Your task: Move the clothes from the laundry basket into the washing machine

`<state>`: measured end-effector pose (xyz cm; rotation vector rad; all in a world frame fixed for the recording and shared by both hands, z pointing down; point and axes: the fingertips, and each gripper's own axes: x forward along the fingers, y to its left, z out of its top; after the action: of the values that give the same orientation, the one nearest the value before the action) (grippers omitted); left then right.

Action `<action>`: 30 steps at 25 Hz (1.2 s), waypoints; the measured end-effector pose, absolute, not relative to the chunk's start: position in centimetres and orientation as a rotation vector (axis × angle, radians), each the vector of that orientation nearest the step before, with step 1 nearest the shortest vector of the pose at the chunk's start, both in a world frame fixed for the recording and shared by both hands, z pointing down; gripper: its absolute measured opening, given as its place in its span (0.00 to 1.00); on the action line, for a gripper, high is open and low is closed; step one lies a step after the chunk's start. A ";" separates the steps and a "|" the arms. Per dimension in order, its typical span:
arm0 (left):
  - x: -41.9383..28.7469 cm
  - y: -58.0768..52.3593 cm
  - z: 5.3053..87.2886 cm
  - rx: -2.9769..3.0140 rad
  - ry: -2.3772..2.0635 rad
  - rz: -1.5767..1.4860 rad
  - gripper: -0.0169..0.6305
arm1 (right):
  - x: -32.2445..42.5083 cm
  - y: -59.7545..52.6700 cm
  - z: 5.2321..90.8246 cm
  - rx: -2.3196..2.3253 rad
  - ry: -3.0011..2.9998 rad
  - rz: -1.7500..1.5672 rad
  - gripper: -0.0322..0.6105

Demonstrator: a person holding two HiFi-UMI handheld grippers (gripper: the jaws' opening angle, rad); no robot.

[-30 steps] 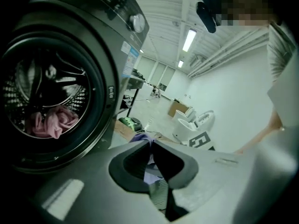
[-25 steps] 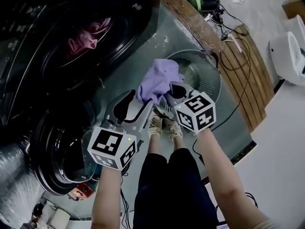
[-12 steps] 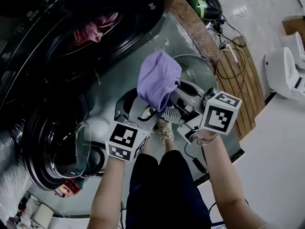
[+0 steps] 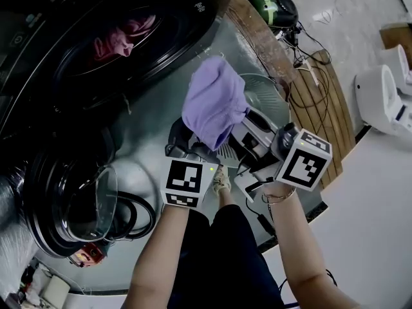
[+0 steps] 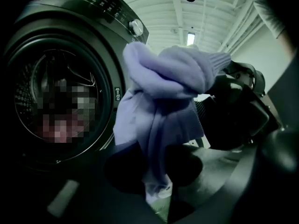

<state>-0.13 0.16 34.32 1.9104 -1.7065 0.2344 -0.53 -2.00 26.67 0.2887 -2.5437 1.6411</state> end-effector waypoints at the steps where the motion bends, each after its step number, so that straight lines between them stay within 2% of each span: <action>1: -0.1 0.2 34.3 1.908 -1.714 0.228 0.14 | -0.2 -2.1 26.8 0.292 -2.551 1.626 0.15; 8: -1.1 1.7 35.4 1.839 -1.700 0.259 0.10 | 1.2 -1.8 29.1 0.337 -2.543 1.466 0.15; 16: -5.4 1.8 32.4 1.834 -1.781 0.314 0.10 | 0.6 -1.0 30.0 0.363 -2.589 1.499 0.17; 18: -7.0 1.5 31.0 1.850 -1.828 0.359 0.10 | 0.0 -0.8 30.2 0.364 -2.603 1.479 0.21; 20: -8.5 1.4 29.9 1.852 -1.872 0.395 0.10 | -0.5 -0.4 30.8 0.369 -2.587 1.440 0.34; 22: -10.3 1.3 29.3 1.825 -1.920 0.392 0.10 | -0.6 0.0 32.0 0.372 -2.545 1.388 0.40; 27: -14.4 0.9 30.3 1.726 -2.019 0.357 0.10 | 1.7 0.3 35.9 0.451 -2.430 1.262 0.25; 30: -16.6 0.5 32.3 1.641 -2.082 0.348 0.10 | 3.3 0.8 37.6 0.486 -2.384 1.278 0.23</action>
<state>-16.58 0.55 32.33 1.6411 -2.0817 0.3476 3.29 0.84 37.61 0.4861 -2.3841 1.2782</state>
